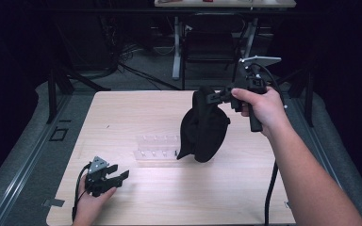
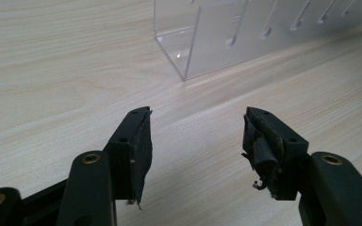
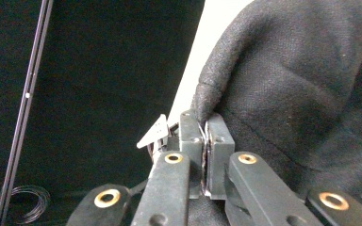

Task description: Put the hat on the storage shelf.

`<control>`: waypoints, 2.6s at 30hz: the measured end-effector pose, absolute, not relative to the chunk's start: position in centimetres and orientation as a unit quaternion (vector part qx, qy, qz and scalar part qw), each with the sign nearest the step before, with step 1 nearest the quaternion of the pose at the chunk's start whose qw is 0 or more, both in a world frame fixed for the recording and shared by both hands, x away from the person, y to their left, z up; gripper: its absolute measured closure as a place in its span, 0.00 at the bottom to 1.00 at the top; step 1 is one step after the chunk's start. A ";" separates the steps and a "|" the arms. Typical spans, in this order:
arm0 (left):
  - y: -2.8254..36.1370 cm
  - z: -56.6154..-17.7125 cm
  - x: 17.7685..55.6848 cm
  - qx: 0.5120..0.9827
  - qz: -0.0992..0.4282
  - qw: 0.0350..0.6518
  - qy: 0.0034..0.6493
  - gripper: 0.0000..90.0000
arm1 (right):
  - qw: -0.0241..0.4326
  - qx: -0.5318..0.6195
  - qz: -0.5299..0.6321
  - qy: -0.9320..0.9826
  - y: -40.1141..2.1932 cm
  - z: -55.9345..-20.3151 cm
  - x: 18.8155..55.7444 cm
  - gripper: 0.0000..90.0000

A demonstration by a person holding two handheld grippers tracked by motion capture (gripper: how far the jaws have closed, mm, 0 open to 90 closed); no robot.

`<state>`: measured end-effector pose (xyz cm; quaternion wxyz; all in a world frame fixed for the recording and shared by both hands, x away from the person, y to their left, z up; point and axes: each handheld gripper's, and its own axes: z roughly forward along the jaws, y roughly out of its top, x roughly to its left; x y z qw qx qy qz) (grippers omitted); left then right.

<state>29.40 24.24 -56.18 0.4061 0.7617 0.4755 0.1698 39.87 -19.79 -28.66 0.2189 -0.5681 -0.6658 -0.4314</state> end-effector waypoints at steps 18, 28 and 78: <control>24.2 -56.2 29.4 0.761 0.169 0.407 0.476 0.47 | 0.223 -0.567 -0.428 -0.668 -18.7 -29.6 40.6 0.98; 24.3 -56.2 29.4 0.763 0.167 0.404 0.477 0.47 | 0.230 -0.571 -0.427 -0.662 -18.7 -30.4 41.3 0.98; 20.9 -52.2 29.8 0.763 0.165 0.465 0.417 0.55 | 0.237 -0.567 -0.456 -0.643 -16.0 -31.3 42.2 0.98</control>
